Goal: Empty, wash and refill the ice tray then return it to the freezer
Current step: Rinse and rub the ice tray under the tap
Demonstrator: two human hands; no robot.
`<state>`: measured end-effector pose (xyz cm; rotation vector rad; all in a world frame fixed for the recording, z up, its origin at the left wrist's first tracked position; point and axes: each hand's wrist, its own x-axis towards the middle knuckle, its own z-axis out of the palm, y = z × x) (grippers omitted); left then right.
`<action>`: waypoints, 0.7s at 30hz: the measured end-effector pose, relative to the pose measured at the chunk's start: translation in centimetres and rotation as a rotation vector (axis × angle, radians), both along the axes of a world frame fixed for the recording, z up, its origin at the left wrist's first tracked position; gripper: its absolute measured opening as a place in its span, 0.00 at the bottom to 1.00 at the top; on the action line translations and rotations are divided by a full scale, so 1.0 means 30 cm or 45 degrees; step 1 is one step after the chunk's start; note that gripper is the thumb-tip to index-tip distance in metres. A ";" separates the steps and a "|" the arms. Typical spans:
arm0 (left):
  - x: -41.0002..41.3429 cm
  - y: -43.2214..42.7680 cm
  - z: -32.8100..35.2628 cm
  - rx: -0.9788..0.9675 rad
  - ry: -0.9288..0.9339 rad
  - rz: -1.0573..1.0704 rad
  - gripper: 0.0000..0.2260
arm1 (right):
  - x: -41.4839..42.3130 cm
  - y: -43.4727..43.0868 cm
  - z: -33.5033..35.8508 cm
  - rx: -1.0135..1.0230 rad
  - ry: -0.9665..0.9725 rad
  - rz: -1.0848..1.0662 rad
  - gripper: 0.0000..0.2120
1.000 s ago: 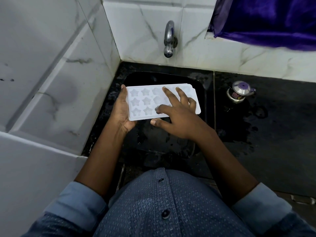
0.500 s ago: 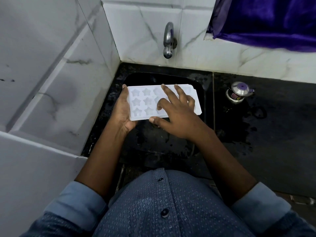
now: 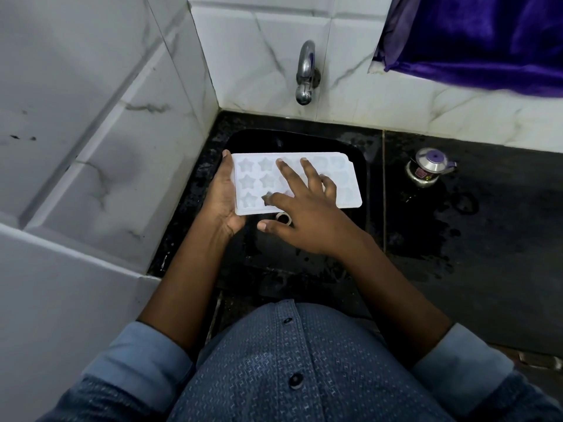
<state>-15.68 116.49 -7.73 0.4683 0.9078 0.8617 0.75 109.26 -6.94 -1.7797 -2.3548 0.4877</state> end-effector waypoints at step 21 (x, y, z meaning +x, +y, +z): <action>-0.007 -0.021 -0.018 -0.035 -0.006 -0.013 0.33 | -0.019 -0.003 -0.001 0.002 0.044 -0.028 0.25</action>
